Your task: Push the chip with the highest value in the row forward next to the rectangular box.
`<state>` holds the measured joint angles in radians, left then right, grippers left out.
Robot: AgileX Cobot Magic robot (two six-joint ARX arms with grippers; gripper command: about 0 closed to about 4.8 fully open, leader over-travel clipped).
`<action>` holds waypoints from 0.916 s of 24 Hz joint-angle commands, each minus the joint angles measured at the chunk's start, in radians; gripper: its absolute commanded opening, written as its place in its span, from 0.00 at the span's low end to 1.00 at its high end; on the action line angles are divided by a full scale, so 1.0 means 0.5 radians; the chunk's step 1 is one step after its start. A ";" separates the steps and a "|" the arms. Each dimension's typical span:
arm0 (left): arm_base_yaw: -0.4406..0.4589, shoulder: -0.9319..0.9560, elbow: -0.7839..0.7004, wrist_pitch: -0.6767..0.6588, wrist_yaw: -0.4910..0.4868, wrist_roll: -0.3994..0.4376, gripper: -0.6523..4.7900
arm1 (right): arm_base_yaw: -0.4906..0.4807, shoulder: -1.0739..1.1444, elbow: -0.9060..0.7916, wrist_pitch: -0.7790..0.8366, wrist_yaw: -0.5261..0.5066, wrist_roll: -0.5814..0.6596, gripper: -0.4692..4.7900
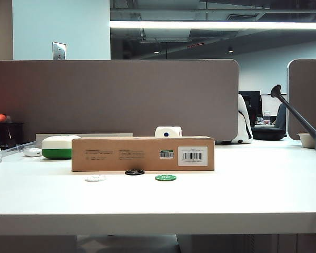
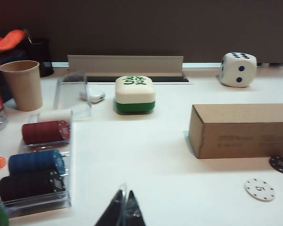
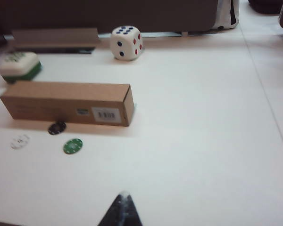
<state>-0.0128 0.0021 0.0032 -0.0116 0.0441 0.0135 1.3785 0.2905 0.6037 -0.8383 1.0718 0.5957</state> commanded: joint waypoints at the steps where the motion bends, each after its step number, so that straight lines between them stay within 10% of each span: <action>1: 0.003 0.001 0.009 0.023 0.004 0.002 0.11 | 0.001 -0.199 0.008 -0.001 0.006 -0.051 0.09; 22: 0.025 0.000 0.008 -0.005 0.048 0.002 0.11 | 0.005 -0.583 0.021 0.301 -0.375 -0.249 0.09</action>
<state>0.0002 0.0017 0.0032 -0.0196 0.0635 0.0135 1.3819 0.0010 0.6090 -0.6956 0.8841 0.4763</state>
